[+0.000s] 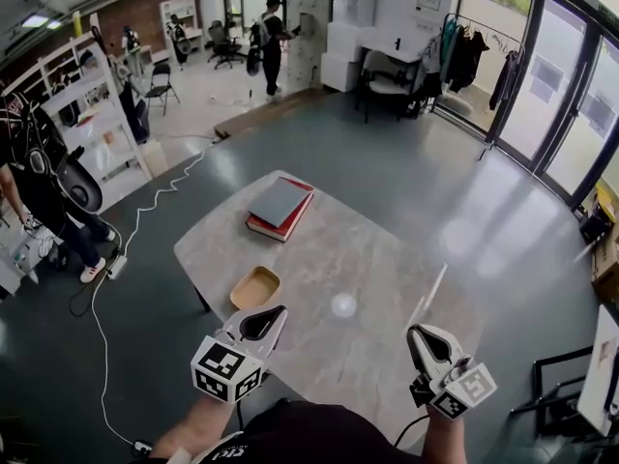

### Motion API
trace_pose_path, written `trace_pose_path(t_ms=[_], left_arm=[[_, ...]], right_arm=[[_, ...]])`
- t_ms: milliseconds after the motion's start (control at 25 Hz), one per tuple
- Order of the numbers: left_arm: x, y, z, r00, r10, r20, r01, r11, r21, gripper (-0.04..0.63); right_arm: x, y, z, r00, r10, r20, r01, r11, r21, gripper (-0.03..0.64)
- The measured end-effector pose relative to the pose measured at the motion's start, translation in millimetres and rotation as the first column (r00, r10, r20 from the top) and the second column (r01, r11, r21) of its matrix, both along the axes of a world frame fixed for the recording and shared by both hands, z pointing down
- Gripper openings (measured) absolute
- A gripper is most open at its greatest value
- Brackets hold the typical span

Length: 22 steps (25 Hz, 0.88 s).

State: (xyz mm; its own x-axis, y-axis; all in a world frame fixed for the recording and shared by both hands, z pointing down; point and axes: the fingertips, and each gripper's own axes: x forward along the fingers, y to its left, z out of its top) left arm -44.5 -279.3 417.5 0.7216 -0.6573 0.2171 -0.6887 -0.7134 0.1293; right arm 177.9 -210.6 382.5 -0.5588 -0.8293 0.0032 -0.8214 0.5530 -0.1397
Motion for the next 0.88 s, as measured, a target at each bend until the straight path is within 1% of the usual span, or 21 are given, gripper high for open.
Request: trace_pose_path(t_ms=[200,560,880], left_arm=[[-4.6,-0.1,-1.8,1.0,-0.015,-0.004,0.015,1.0,0.004,0.005],[-7.2,5.6,-7.9,1.0,-0.024,-0.013,0.024,1.0,0.019,0.005],[-9.4,13.7,-9.4,0.999,-0.037,-0.012,0.037,0.999,0.016,0.005]], right_arm=[[-1.2,1.3,-2.2,0.999,-0.003,-0.052,0.004,1.0,0.013,0.017],[-2.4,5.9,-2.1,0.999,-0.005,-0.053,0.006,1.0,0.009,0.017],[-1.3,11.5,-2.6,0.999,-0.009,-0.039,0.009,1.0,0.001,0.017]])
